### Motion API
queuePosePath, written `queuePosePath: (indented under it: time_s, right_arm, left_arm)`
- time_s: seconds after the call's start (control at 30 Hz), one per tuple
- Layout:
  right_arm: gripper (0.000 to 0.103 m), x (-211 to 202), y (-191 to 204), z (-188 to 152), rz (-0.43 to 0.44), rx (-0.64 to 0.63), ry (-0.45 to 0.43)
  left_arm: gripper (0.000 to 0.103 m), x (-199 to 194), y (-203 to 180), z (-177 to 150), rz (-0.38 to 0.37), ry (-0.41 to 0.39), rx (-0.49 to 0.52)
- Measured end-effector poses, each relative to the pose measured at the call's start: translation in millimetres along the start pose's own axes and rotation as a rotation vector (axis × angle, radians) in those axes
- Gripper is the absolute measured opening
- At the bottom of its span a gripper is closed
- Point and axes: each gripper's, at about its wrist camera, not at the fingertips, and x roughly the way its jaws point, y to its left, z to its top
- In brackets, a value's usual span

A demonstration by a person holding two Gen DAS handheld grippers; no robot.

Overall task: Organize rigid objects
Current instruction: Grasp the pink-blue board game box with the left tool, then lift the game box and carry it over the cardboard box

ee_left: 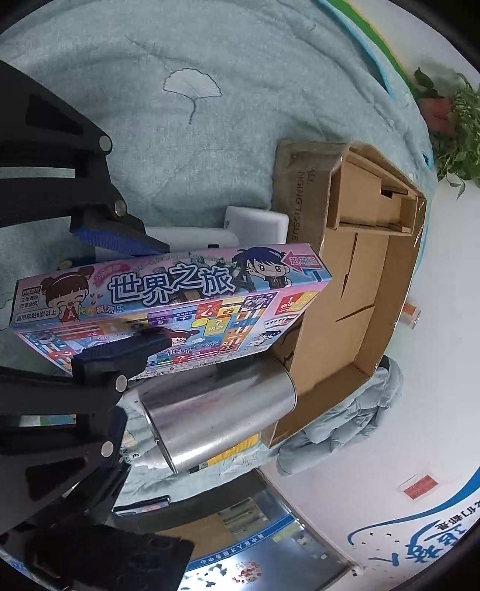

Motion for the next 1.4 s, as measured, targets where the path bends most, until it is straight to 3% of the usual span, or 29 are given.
queuePosePath:
  time_s: [0.13,0.4,0.43,0.5,0.53,0.67,0.73,0.77,0.8,0.87,1.0,1.13,1.17,1.3,1.4]
  right_arm:
    - [0.102,20,0,6,-0.041,0.033,0.092]
    - [0.101,49,16,14,-0.07,-0.007,0.139]
    - [0.099,52,20,16,-0.075,-0.022,0.138]
    - [0.093,58,26,17,-0.084,-0.046,0.141]
    - [0.09,65,28,17,-0.08,-0.046,0.156]
    - [0.089,81,37,5,-0.109,-0.064,0.186]
    - [0.089,80,41,5,-0.117,-0.071,0.17]
    - [0.089,77,44,6,-0.138,-0.091,0.162]
    - [0.088,76,49,7,-0.155,-0.111,0.152]
    - [0.087,67,57,9,-0.208,-0.168,0.12]
    - [0.078,50,68,13,-0.282,-0.246,0.07]
    - [0.068,47,65,14,-0.248,-0.268,0.099]
    - [0.068,50,65,15,-0.247,-0.272,0.101]
    - [0.068,52,69,12,-0.259,-0.308,0.098]
    - [0.067,50,69,9,-0.273,-0.336,0.091]
  left_arm:
    - [0.04,-17,16,-11,-0.04,-0.019,-0.021]
    - [0.042,-39,41,-30,-0.05,-0.027,-0.052]
    - [0.04,-39,42,-30,-0.033,-0.028,-0.058]
    - [0.019,-34,45,-34,0.069,-0.009,-0.052]
    - [0.017,-30,49,-37,0.106,0.011,-0.052]
    - [0.015,-25,64,-42,0.07,0.019,-0.103]
    - [0.022,-25,70,-43,0.057,0.011,-0.132]
    - [0.033,-24,73,-43,0.06,0.009,-0.146]
    - [0.05,-25,77,-45,0.066,0.002,-0.157]
    - [0.075,-25,82,-47,0.024,-0.006,-0.179]
    - [0.077,-20,96,-53,-0.11,0.014,-0.26]
    - [0.079,-22,94,-56,-0.281,0.023,-0.29]
    - [0.085,-22,95,-55,-0.285,0.019,-0.289]
    - [0.086,-7,100,-56,-0.213,0.073,-0.339]
    - [0.086,0,104,-62,-0.241,0.084,-0.378]
